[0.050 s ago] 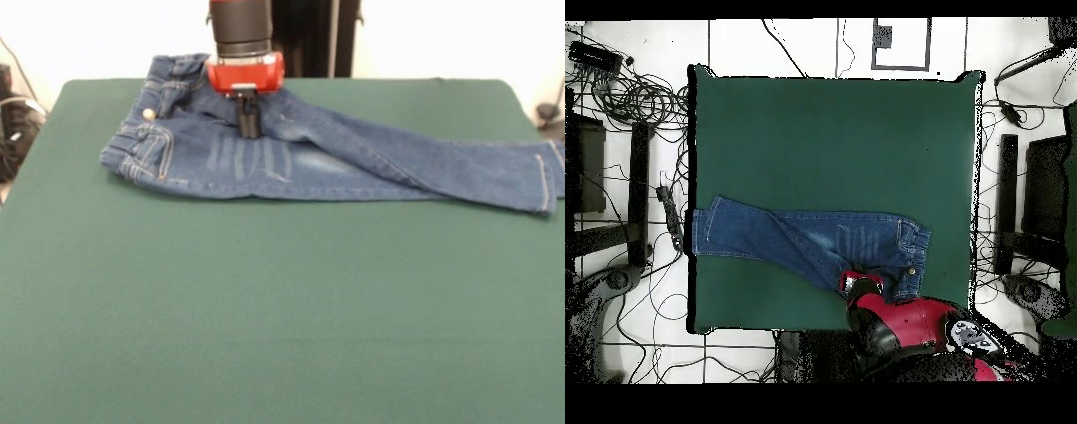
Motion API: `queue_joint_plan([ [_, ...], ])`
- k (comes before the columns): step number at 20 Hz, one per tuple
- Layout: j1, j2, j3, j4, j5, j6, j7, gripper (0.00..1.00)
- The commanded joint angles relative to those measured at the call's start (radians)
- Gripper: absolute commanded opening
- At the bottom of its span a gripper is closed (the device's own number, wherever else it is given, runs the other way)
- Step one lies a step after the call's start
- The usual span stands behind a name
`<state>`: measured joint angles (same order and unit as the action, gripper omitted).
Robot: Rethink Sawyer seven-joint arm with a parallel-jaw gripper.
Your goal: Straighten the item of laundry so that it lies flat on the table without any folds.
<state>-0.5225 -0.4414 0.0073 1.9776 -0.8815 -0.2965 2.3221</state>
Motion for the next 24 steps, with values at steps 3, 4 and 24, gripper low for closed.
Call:
queue_joint_plan([
  [3, -0.15, 0.022, 0.199, -0.226, -0.067, 0.377, -0.175, 0.0],
  [4, -0.159, 0.017, 0.213, -0.225, -0.068, 0.393, -0.18, 0.0],
  [24, -0.288, -0.142, 0.5, -0.184, 0.066, 0.769, -0.287, 0.0],
])
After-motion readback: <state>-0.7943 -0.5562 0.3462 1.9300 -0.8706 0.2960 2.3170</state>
